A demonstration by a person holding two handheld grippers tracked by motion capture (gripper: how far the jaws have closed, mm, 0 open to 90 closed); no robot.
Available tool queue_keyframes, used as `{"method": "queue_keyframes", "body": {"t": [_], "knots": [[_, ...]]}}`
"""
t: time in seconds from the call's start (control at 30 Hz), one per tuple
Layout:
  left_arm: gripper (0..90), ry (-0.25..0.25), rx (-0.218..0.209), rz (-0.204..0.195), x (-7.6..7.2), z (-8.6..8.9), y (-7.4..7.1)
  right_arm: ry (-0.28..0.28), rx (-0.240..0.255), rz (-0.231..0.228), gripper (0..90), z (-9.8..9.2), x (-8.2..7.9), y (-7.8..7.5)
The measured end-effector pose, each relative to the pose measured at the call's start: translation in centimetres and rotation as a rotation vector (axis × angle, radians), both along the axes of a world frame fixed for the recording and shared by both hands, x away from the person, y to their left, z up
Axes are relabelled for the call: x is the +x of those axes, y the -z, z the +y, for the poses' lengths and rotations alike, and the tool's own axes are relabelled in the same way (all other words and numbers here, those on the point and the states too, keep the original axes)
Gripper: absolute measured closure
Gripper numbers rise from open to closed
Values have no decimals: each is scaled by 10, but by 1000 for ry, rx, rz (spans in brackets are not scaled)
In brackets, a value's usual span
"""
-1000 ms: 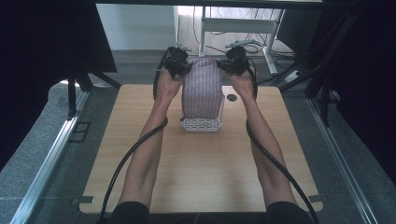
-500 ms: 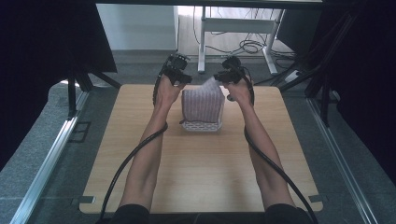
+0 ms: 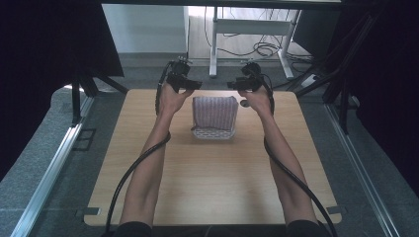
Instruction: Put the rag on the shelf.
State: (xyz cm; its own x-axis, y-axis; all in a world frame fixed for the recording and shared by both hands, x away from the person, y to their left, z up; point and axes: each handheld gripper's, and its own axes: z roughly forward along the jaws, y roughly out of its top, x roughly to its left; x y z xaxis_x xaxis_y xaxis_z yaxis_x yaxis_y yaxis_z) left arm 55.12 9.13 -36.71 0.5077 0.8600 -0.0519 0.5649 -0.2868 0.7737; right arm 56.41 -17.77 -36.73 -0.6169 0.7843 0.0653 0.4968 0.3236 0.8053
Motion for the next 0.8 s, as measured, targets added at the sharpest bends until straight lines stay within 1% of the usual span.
{"method": "queue_keyframes", "body": {"t": [0.07, 0.17, 0.2, 0.27, 0.33, 0.4, 0.53, 0.63, 0.67, 0.7, 0.8], "knots": [[262, 8, -16, -8, -3, 0, -3, -9, 18, 0, 429, -1, -2, -2], [195, 24, -26, -15, -9, 0, -6, -22, 38, -4, 380, -1, -7, -5], [180, 24, -26, -15, -9, 0, -6, -31, 47, -1, 363, -1, -9, -5], [148, 44, -40, -20, -14, 0, -8, -52, 51, 9, 340, -1, -13, -6], [138, 58, -52, -19, -18, 1, -9, -60, 51, 1, 316, 0, -17, -6], [133, 73, -65, -16, -22, 1, -10, -73, 67, 1, 297, -1, -22, -7], [128, 108, -59, -21, -30, 1, -11, -89, 81, -3, 248, 0, -31, -9], [125, 131, -64, -29, -38, 0, -12, -108, 86, -14, 214, 0, -40, -10], [123, 131, -64, -29, -38, 0, -12, -114, 85, -14, 207, 1, -43, -10], [123, 149, -60, -26, -43, -1, -10, -117, 82, -17, 199, 1, -46, -9], [119, 167, -38, -26, -52, -3, -8, -134, 76, -13, 165, 1, -54, -7]]}}
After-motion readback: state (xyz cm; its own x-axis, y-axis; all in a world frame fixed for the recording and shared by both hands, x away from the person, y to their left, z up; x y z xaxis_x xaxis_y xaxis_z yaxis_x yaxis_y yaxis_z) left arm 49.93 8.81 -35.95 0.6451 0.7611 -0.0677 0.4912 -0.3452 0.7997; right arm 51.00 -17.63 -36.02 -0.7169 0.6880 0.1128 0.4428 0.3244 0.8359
